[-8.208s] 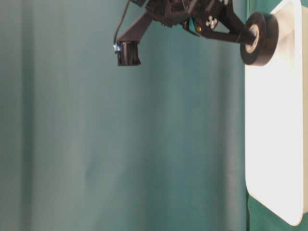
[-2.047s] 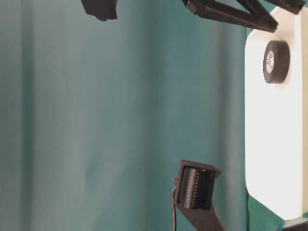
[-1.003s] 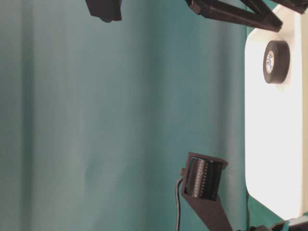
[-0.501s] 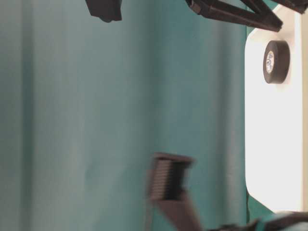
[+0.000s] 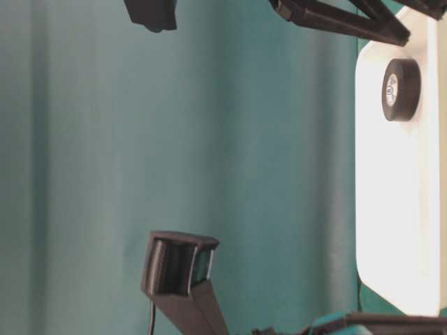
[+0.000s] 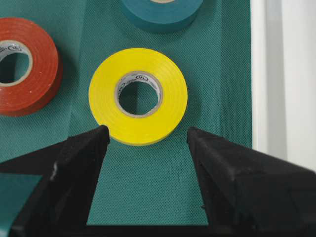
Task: Put the tape alternately from left to right into the white case.
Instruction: 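Move the left gripper to the blue tape roll and grasp it, then carry the blue roll with the left gripper into the tray and release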
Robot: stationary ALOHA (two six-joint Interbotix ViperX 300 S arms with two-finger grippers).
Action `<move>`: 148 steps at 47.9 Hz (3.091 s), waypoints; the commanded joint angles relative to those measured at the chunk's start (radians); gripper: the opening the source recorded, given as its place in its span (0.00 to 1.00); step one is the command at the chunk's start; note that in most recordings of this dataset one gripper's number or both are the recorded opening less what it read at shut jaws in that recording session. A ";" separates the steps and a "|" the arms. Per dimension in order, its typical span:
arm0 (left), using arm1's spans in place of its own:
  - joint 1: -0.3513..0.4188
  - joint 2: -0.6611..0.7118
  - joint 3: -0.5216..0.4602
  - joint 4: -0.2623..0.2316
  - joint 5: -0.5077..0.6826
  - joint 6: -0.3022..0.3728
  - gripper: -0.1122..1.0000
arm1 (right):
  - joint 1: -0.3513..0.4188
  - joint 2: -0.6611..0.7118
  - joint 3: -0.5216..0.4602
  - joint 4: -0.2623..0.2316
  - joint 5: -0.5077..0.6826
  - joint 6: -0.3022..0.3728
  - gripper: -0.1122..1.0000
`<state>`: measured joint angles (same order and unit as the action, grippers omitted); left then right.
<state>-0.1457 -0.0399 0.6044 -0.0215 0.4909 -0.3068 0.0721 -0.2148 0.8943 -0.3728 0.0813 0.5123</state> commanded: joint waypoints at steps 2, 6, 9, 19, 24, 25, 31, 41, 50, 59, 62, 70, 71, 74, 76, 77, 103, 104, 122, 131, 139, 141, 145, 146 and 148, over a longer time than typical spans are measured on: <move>0.046 -0.028 -0.037 0.000 -0.003 0.002 0.07 | 0.005 -0.006 -0.012 0.000 -0.006 0.000 0.75; 0.081 -0.026 -0.049 0.002 -0.003 0.005 0.07 | 0.005 -0.006 -0.014 0.000 -0.005 0.000 0.75; 0.110 -0.025 -0.061 0.003 -0.005 0.015 0.07 | 0.005 -0.006 -0.012 0.000 -0.006 0.002 0.75; 0.215 -0.003 -0.095 0.003 -0.031 0.164 0.07 | 0.005 -0.006 -0.014 0.000 -0.006 0.002 0.75; 0.264 0.012 -0.107 0.003 -0.055 0.244 0.07 | 0.005 -0.006 -0.012 0.000 -0.008 0.002 0.75; 0.273 0.017 -0.110 0.003 -0.060 0.256 0.07 | 0.005 -0.006 -0.012 0.000 -0.008 0.002 0.75; 0.330 0.046 -0.133 0.003 -0.091 0.304 0.07 | 0.005 -0.006 -0.011 0.000 -0.008 0.002 0.75; 0.400 0.107 -0.198 0.003 -0.098 0.351 0.07 | 0.005 -0.006 -0.009 0.000 -0.008 0.002 0.75; 0.465 0.169 -0.259 0.003 -0.098 0.423 0.07 | 0.005 -0.006 -0.009 0.000 -0.008 0.002 0.75; 0.520 0.219 -0.302 0.003 -0.101 0.482 0.07 | 0.005 -0.005 -0.009 0.000 -0.008 0.002 0.75; 0.537 0.233 -0.311 0.003 -0.107 0.491 0.07 | 0.005 -0.005 -0.009 0.000 -0.008 0.002 0.75; 0.568 0.259 -0.327 0.003 -0.133 0.492 0.07 | 0.005 -0.002 -0.009 -0.002 -0.008 0.002 0.75; 0.571 0.261 -0.328 0.003 -0.137 0.494 0.07 | 0.005 -0.002 -0.009 0.000 -0.008 0.002 0.75; 0.577 0.268 -0.333 0.003 -0.146 0.495 0.07 | 0.005 -0.002 -0.009 0.000 -0.008 0.002 0.75; 0.580 0.273 -0.336 0.003 -0.153 0.497 0.07 | 0.005 -0.002 -0.009 0.000 -0.008 0.002 0.75; 0.581 0.275 -0.337 0.003 -0.156 0.500 0.07 | 0.005 -0.002 -0.009 0.000 -0.008 0.002 0.75; 0.606 0.316 -0.362 0.002 -0.170 0.586 0.08 | 0.005 0.003 -0.011 0.000 -0.020 0.002 0.75; 0.606 0.318 -0.362 0.000 -0.172 0.586 0.08 | 0.005 0.003 -0.011 0.000 -0.020 0.002 0.75; 0.600 0.298 -0.331 0.000 -0.221 0.594 0.68 | 0.005 0.003 -0.009 0.000 -0.023 0.002 0.75; 0.597 0.258 -0.287 0.000 -0.221 0.591 0.84 | 0.005 0.003 -0.009 0.000 -0.023 0.002 0.75; 0.584 0.225 -0.244 0.000 -0.222 0.589 0.83 | 0.005 0.003 -0.009 0.000 -0.023 0.002 0.75; 0.577 0.216 -0.235 0.000 -0.221 0.588 0.84 | 0.005 0.003 -0.009 0.000 -0.023 0.002 0.75; 0.554 0.192 -0.209 -0.002 -0.221 0.588 0.84 | 0.005 0.003 -0.009 0.000 -0.025 0.002 0.75; 0.546 0.184 -0.204 0.000 -0.221 0.588 0.83 | 0.005 0.003 -0.009 0.000 -0.025 0.002 0.75; 0.534 0.172 -0.192 0.000 -0.222 0.588 0.84 | 0.005 0.003 -0.011 0.000 -0.028 0.002 0.75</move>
<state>0.4142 0.1902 0.4096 -0.0199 0.2761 0.2823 0.0721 -0.2056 0.8943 -0.3728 0.0660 0.5123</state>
